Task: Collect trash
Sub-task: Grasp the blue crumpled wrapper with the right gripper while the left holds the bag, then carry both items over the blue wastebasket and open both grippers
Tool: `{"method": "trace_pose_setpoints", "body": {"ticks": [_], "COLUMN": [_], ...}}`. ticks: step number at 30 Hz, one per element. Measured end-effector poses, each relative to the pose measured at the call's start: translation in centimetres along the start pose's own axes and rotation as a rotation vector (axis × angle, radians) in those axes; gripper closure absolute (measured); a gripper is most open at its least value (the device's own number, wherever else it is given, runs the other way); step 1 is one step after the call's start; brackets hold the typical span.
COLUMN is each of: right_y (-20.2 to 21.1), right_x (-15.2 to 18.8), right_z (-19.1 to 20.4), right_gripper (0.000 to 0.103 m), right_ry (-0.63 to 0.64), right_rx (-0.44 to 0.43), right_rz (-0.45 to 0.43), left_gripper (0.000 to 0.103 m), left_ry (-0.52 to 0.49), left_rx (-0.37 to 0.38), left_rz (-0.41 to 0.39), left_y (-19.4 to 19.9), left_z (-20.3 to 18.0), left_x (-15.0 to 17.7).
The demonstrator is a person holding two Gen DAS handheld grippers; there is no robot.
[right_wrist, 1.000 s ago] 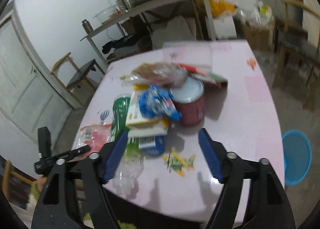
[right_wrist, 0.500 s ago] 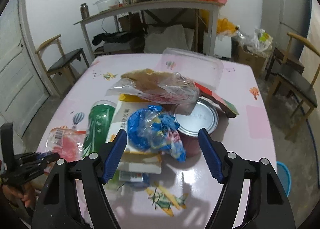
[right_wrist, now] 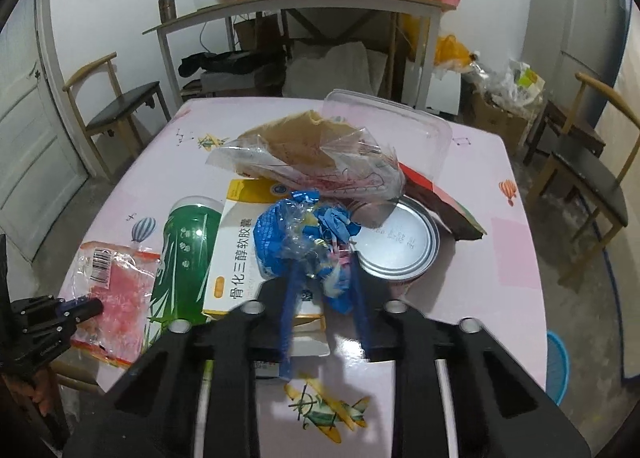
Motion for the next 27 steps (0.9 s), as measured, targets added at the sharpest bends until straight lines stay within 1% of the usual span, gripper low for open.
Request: {"method": "trace_pose_setpoints", "body": {"ticks": [3,8,14,17,19,22,24,25,27], "right_y": [0.4,1.9,4.3,5.7,6.6,9.0,10.6,11.5,14.1], "right_x": [0.1,0.3,1.2,2.1,2.5,3.6,4.2,4.4,5.4], "right_z": [-0.1,0.0,0.0,-0.7,-1.4,-3.6,-5.6,-6.8,-10.2], "right_gripper": [0.094,0.097,0.098,0.098,0.098,0.098,0.098,0.098,0.098], "right_ry": [-0.01,-0.003,0.012,-0.004,-0.025,-0.112,-0.174,-0.206,-0.291], "right_rx": [-0.005,0.003,0.0,-0.007,-0.013,-0.014,0.001,0.019,0.09], "right_rz": [-0.007,-0.03,-0.057,-0.066,-0.081,-0.126,-0.165,-0.187,-0.247], "left_gripper": [0.098,0.099,0.099,0.099,0.099,0.099,0.099,0.099,0.099], "left_ry": [-0.004,0.01,0.027,0.012,0.007,0.0,-0.03,-0.043,-0.1], "left_rx": [0.006,0.012,0.023,0.012,0.021,0.074,0.142,0.163,0.255], "left_rz": [-0.01,-0.028,-0.056,-0.086,-0.109,-0.154,-0.199,-0.21,-0.24], "left_y": [0.4,1.7,4.8,6.9,8.6,11.0,12.9,13.2,14.2], "left_z": [-0.1,-0.3,-0.7,-1.4,-1.9,-2.9,-4.7,-5.3,-8.3], "left_x": [0.1,0.2,0.2,0.3,0.1,-0.7,-2.2,-2.7,-4.8]}}
Point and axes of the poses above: each gripper's, at about its wrist camera, not at the fingertips, and y roughly against the way its jaws point, z to its left, x to its underside, the point moved 2 cm from there along -y, roughly the way its jaws point, and after that the axes turned 1 degree about z, right-handed, at the moved point
